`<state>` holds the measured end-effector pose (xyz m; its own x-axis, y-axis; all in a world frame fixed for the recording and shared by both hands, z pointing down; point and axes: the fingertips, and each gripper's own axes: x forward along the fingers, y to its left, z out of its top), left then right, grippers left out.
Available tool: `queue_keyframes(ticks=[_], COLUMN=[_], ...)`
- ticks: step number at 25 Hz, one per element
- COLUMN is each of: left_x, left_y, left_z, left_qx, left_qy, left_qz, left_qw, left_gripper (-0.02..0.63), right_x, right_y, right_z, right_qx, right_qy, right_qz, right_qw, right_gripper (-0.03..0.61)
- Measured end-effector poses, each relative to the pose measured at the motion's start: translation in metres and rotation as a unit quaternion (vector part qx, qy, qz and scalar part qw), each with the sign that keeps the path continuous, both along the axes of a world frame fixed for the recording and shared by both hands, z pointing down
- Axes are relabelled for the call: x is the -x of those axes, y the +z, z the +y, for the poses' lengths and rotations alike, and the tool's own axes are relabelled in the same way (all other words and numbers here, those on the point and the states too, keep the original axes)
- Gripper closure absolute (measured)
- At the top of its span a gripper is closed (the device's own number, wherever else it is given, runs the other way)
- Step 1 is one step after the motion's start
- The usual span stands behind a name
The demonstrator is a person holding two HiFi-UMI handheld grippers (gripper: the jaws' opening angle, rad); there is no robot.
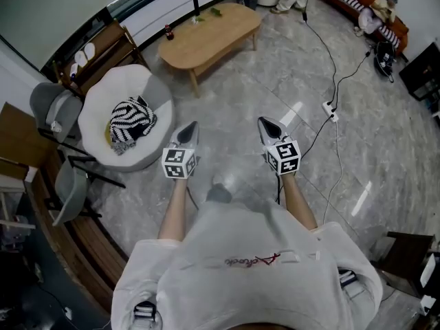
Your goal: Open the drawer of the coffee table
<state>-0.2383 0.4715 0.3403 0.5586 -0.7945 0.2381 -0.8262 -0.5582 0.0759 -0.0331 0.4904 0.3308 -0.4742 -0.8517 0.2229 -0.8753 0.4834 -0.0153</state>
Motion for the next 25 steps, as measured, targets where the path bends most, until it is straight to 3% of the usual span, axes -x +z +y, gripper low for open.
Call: queue_keyframes(ticks=[13, 25], left_x=[0.019, 0.045], left_y=[-0.009, 0.005], left_z=[-0.166, -0.240], left_qx=[0.002, 0.008], left_qy=[0.020, 0.039], left_qz=[0.001, -0.009], left_qw=[0.9998, 0.9992], left_gripper=[0.615, 0.615], right_x=[0.019, 0.045], right_y=[-0.010, 0.003], right_z=[-0.162, -0.234], right_qx=[0.005, 0.006], right_qy=[0.019, 0.035], right_qz=[-0.001, -0.005], right_qw=[1.000, 0.999], right_gripper=[0.575, 0.575])
